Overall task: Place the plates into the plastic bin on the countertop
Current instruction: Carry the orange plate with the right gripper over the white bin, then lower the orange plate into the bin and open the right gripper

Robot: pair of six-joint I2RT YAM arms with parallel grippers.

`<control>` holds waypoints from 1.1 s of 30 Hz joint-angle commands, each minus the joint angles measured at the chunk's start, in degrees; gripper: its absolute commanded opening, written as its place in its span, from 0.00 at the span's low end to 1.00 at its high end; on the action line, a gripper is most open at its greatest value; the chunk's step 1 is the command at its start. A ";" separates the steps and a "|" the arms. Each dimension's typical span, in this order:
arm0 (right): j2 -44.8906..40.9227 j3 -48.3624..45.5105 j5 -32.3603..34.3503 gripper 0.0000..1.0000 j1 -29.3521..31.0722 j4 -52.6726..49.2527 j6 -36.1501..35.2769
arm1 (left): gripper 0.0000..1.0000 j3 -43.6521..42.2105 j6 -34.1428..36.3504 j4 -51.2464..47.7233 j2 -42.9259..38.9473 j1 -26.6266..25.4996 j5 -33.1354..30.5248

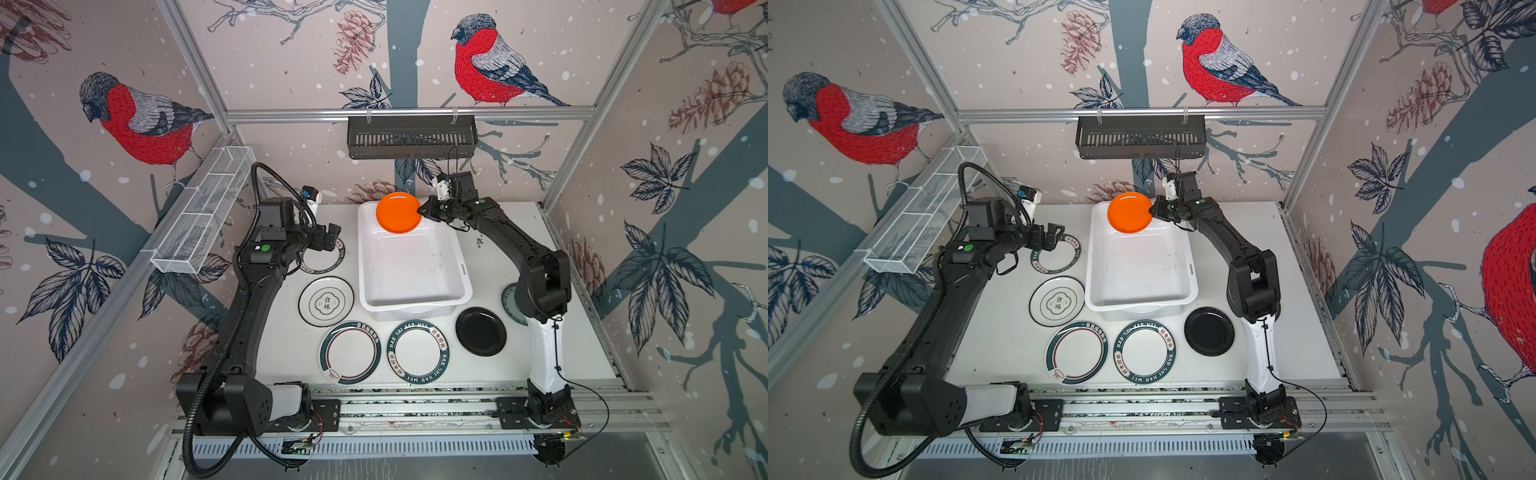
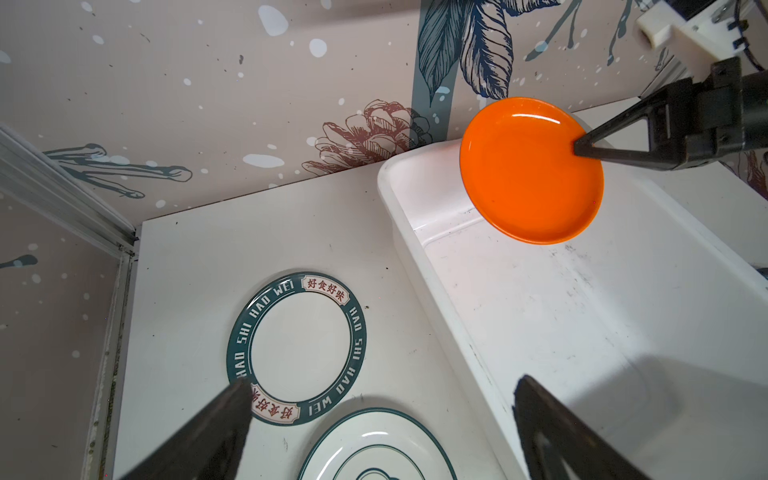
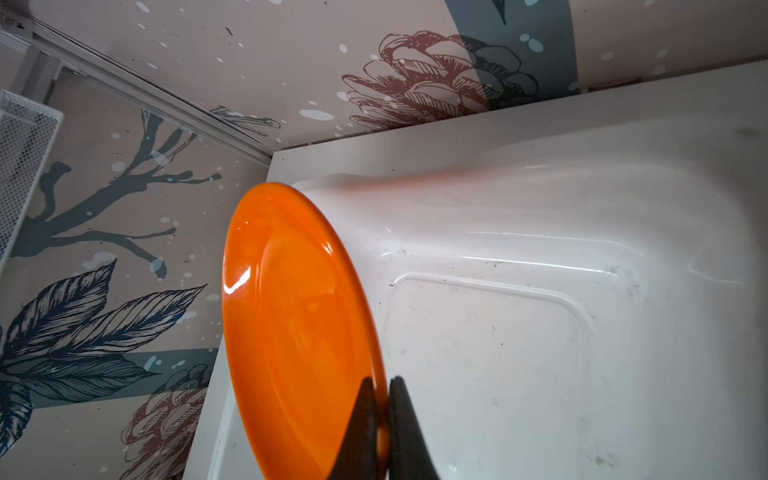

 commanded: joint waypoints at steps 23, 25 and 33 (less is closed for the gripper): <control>10.94 3.18 7.35 0.03 4.14 -1.78 0.91 | 0.97 -0.73 0.73 -0.53 -2.17 0.55 7.60; 12.20 4.18 7.37 0.03 4.13 -1.97 1.30 | 0.97 -0.83 0.91 -0.55 -2.15 0.59 7.88; 14.47 5.68 7.32 0.03 4.30 -1.85 2.33 | 0.97 -0.96 1.18 -0.64 -2.24 0.58 8.78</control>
